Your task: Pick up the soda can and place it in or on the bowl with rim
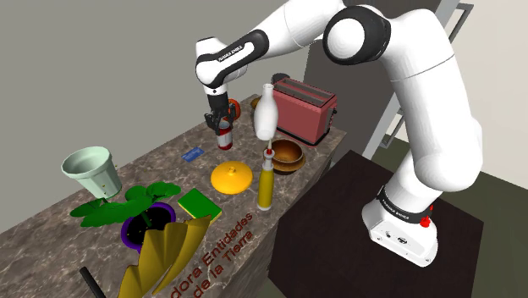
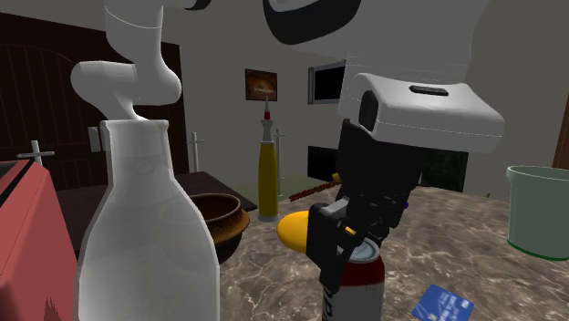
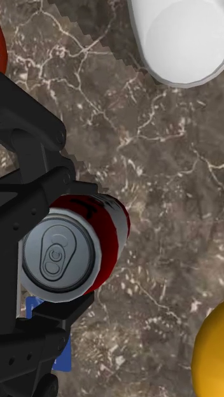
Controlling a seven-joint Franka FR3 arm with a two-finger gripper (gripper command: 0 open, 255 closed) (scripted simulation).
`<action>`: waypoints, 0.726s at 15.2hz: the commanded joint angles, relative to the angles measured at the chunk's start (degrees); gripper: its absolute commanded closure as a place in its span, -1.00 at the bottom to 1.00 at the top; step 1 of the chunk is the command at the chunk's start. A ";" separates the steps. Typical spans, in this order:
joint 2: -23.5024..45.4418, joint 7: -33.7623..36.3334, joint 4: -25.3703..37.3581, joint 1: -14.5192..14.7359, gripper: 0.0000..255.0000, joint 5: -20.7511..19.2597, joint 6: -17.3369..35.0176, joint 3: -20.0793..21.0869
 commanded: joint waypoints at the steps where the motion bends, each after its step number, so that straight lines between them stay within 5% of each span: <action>1: 0.04 0.00 0.02 0.02 1.00 0.02 0.00 0.03; 11: -3.51 0.08 1.30 -0.13 1.00 0.34 -4.80 0.29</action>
